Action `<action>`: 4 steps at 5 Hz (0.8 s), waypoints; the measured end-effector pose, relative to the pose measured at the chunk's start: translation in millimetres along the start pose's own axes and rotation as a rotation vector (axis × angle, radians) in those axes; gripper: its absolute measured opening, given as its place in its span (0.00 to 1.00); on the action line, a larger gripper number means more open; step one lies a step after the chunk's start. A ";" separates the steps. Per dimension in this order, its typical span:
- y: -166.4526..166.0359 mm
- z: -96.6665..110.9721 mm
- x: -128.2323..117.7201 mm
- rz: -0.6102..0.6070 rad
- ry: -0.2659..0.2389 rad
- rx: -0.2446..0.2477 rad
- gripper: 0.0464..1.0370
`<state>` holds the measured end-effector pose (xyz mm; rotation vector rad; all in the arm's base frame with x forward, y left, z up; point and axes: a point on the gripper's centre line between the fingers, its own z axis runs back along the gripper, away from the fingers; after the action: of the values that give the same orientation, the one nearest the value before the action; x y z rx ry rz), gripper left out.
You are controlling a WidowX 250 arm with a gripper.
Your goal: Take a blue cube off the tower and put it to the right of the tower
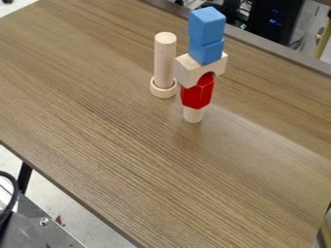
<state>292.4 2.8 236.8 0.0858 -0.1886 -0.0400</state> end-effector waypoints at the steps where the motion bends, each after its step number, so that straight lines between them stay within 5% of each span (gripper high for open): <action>1: -1.7 -8.6 -0.7 -0.007 0.029 -0.001 0.96; 4: -7.1 -44.5 22.7 -0.186 0.011 0.035 0.96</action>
<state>322.9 -1.7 196.8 0.1386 -0.1704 -0.2217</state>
